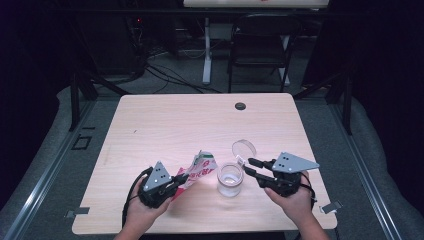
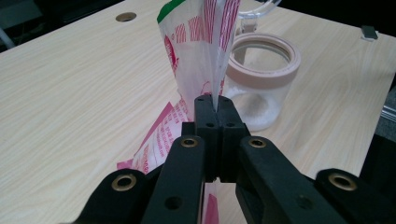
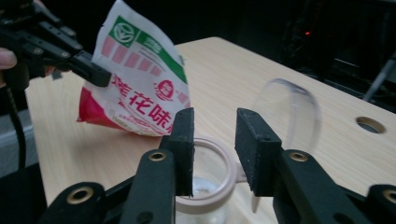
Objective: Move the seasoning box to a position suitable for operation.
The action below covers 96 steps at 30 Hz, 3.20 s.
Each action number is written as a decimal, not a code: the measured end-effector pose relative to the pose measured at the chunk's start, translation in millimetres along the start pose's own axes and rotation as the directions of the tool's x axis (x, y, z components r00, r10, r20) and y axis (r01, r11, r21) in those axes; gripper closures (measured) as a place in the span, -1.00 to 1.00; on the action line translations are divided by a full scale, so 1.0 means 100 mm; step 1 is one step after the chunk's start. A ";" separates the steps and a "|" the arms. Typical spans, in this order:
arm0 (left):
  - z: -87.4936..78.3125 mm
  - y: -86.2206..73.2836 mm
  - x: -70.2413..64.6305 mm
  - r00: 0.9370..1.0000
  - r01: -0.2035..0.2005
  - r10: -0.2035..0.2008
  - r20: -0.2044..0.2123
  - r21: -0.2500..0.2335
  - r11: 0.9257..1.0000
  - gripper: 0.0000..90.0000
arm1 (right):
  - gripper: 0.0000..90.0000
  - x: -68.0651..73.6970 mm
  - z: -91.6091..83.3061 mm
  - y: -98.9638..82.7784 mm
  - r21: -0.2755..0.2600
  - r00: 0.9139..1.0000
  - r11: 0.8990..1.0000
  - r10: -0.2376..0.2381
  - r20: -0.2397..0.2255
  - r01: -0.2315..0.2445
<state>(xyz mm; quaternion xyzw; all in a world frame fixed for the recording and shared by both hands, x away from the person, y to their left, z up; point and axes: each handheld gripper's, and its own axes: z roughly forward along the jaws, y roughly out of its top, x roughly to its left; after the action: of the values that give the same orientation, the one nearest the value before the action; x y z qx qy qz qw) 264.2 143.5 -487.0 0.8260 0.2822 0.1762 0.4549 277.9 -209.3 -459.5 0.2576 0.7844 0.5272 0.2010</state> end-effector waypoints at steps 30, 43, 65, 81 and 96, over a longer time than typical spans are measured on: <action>-0.05 -0.21 -0.03 0.999 0.040 -0.039 0.030 -0.024 0.999 1.00 | 0.25 0.20 0.94 0.21 0.123 0.977 0.983 -0.110 -0.182 0.134; -0.05 -0.22 -0.02 0.999 0.037 -0.036 0.031 -0.025 0.999 1.00 | 0.21 0.28 1.08 0.29 0.108 0.959 0.979 -0.143 -0.244 0.174; -0.05 -0.23 0.01 0.998 0.058 -0.057 0.040 -0.031 0.998 1.00 | 0.76 0.31 1.12 0.27 0.156 0.942 0.967 -0.148 -0.302 0.202; -0.05 -0.24 0.01 0.998 0.055 -0.053 0.040 -0.029 0.998 1.00 | 1.00 0.31 1.11 0.26 0.181 0.952 0.969 -0.112 -0.285 0.169; -0.07 -0.25 0.02 0.998 0.058 -0.057 0.030 -0.033 0.998 1.00 | 1.00 0.31 1.12 0.28 0.176 0.954 0.973 -0.096 -0.283 0.150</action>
<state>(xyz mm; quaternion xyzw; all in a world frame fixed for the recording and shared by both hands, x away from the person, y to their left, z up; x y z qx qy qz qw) 254.0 160.0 -504.4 0.8121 0.2963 0.1556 0.4780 324.4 -100.8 -475.4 0.1516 0.8671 0.4643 0.0976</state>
